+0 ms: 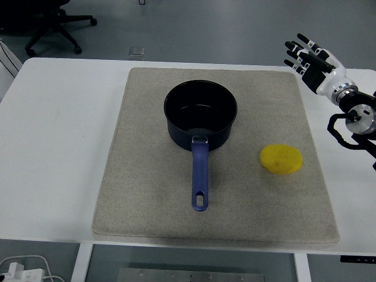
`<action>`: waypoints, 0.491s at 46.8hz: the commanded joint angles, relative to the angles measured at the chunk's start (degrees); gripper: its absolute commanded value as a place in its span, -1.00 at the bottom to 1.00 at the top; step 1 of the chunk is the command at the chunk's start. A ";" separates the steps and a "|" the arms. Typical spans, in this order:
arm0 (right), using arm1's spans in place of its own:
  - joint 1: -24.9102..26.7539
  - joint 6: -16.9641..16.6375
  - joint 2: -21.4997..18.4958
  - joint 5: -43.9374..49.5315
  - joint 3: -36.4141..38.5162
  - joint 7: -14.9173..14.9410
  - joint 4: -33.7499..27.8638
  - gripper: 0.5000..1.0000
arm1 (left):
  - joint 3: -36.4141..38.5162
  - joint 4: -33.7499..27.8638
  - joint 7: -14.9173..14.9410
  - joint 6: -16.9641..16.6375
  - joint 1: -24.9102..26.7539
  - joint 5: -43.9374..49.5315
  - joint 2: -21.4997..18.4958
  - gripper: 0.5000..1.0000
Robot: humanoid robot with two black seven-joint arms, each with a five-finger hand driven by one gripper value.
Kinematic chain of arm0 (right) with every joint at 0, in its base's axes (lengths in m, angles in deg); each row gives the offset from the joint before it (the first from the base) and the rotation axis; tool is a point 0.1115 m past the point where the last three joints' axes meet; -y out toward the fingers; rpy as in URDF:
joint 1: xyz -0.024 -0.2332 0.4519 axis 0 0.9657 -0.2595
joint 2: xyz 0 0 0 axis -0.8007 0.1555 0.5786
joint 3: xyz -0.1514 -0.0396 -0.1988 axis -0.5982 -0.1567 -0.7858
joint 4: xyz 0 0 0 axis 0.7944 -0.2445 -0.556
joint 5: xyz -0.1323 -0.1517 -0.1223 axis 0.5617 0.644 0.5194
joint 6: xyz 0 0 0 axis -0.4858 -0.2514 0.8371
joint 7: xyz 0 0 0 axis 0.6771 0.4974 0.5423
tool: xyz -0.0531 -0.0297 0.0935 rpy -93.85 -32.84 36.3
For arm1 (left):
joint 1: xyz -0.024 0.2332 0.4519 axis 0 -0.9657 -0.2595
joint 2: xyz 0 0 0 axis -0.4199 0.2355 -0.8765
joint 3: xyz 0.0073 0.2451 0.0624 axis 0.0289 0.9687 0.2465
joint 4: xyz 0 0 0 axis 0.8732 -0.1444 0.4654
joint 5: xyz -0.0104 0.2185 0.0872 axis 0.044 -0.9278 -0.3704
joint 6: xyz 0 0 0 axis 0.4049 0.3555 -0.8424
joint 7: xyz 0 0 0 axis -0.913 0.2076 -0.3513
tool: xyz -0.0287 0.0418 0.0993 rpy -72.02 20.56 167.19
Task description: Put the potato in the blue pot
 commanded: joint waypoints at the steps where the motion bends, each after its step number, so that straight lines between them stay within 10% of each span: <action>1: -0.09 0.01 -0.09 -0.01 0.02 0.00 -0.01 0.72 | -0.10 -0.03 -0.15 0.00 0.13 0.03 0.00 0.99; 23: -0.18 -0.52 0.26 -0.01 0.90 -0.09 -0.01 0.72 | -0.10 0.59 -0.59 -0.09 0.04 0.12 0.00 0.99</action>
